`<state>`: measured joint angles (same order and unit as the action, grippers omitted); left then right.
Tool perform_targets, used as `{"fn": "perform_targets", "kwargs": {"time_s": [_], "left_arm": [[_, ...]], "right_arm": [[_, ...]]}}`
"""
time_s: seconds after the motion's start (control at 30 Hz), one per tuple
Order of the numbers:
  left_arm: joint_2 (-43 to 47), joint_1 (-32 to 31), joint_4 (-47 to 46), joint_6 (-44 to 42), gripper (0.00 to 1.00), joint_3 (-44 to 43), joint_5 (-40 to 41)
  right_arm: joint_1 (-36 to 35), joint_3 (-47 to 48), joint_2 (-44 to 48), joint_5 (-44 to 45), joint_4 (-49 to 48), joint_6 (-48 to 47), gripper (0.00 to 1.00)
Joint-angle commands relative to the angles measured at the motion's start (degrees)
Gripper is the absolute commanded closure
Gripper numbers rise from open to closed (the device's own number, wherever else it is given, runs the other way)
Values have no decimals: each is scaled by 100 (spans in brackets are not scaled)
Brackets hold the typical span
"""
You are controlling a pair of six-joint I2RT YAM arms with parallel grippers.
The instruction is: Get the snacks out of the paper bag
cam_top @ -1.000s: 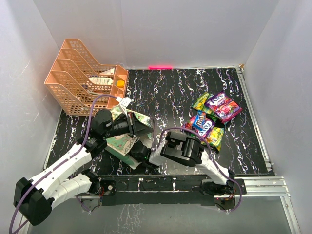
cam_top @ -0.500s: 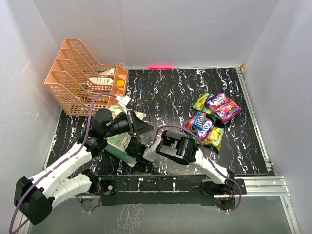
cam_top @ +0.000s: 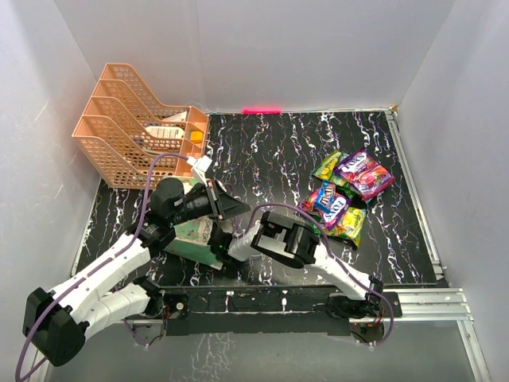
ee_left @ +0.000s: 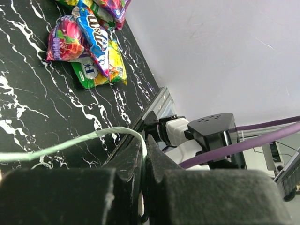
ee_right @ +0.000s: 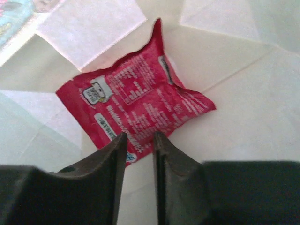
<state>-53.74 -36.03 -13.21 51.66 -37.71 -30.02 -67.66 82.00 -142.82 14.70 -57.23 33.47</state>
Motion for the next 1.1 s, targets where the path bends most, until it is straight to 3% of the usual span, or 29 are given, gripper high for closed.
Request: {"fn": "perform_targets", "kwargs": {"time_s": [0.0, 0.3, 0.53, 0.8, 1.0, 1.07], "left_arm": [[380, -20, 259, -124, 100, 18, 305], [1053, -13, 1396, -627, 100, -26, 1244], [1434, -9, 2249, -1187, 100, -161, 2175], [1797, -9, 2943, -1660, 100, -381, 2884], [1995, -9, 3067, -1618, 100, -274, 3185], [1947, -9, 3015, -1542, 100, -247, 3164]], "right_arm": [[67, -15, 63, 23, -85, -174, 74], [184, -1668, 1250, 458, -879, -457, 93], [76, -3454, 2563, 838, -1442, -640, 93], [-317, -4641, 3510, 1463, -1551, -1058, 93], [-493, -5045, 4328, 1298, -728, -1197, 92], [-621, -5181, 4609, 1205, -603, -1364, 84]]}}
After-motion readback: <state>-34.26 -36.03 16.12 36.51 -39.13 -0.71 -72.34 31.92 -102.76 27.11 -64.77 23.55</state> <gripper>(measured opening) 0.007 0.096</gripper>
